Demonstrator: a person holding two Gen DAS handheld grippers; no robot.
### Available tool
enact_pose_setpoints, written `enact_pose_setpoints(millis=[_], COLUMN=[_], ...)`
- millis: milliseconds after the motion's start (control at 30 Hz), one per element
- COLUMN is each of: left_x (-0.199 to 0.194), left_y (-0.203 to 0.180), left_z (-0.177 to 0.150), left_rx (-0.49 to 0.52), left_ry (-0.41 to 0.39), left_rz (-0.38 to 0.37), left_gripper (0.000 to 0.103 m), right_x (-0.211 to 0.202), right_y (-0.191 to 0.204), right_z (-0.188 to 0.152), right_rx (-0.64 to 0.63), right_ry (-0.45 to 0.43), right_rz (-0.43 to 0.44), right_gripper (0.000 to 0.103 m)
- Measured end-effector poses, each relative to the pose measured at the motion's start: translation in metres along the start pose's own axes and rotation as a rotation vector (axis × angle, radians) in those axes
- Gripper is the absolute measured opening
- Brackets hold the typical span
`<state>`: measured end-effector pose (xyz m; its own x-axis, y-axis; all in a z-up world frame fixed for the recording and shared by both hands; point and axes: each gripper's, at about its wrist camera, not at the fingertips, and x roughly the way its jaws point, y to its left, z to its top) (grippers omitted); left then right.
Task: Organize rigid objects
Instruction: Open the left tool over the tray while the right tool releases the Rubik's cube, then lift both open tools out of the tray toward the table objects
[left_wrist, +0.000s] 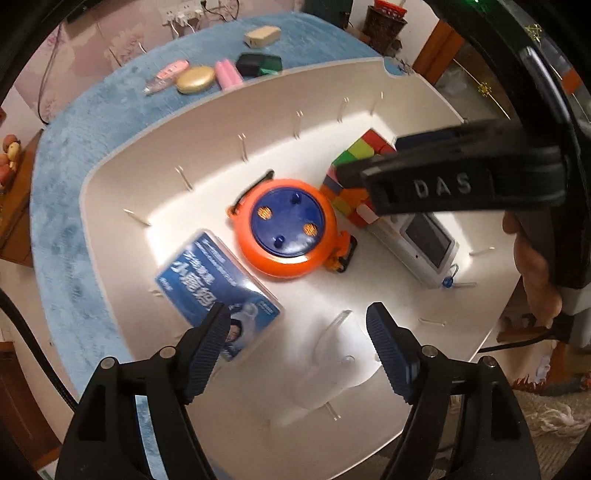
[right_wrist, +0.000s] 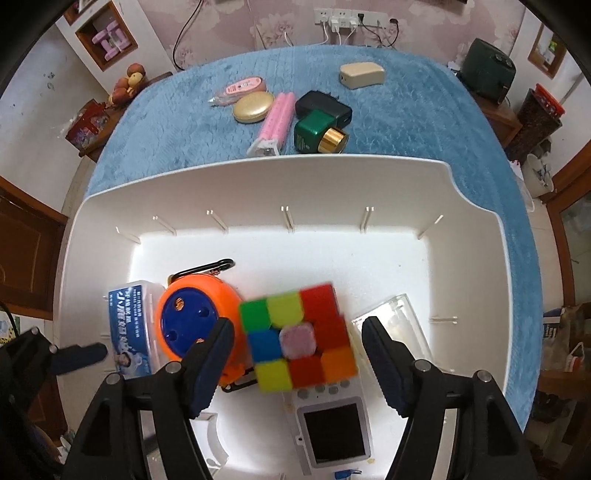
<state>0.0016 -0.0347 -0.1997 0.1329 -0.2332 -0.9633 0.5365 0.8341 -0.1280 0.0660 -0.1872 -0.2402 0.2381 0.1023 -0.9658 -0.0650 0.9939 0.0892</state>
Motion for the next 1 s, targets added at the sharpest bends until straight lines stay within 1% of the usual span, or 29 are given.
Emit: enact_pose_setpoints(millis=[100,200,267,300,433,600,667,1000], left_x=[-0.015,-0.026,-0.032,-0.031,-0.045,-0.06,-0.066,-0.083], left_y=[0.006,0.008,0.007,0.009,0.008,0.009,0.013,0.031], left_z=[0.003,0.006,0.006,0.012,0.018,0.027,0.031,0.051], left_rx=[0.0,-0.003,-0.008,-0.01,-0.013,-0.024,-0.037,-0.102], left_ry=[-0.041,-0.065,-0.081,-0.088,-0.131,-0.184,-0.207,-0.267], left_rz=[0.01,0.024,0.018,0.017,0.02,0.042,0.051,0.093], left_gripper=[0.079,0.079,0.079,0.079,0.079,0.079,0.079,0.079], right_x=[-0.01,-0.02,-0.027,-0.031,-0.047,-0.064,-0.07,-0.09], right_y=[0.001,0.001,0.0,0.001,0.001,0.0,-0.002,-0.012], right_z=[-0.002,-0.004,-0.004,-0.003,-0.002,0.003,0.006,0.023], right_rx=[0.0,0.009,0.013,0.016,0.019,0.03,0.032,0.045], right_ry=[-0.018,-0.031,-0.041,-0.048,-0.081,-0.115,-0.13,-0.185], right_rz=[0.006,0.015,0.024,0.024,0.027,0.047,0.052,0.057], right_gripper=[0.072,0.072,0.072,0.072,0.072,0.072,0.072,0.072])
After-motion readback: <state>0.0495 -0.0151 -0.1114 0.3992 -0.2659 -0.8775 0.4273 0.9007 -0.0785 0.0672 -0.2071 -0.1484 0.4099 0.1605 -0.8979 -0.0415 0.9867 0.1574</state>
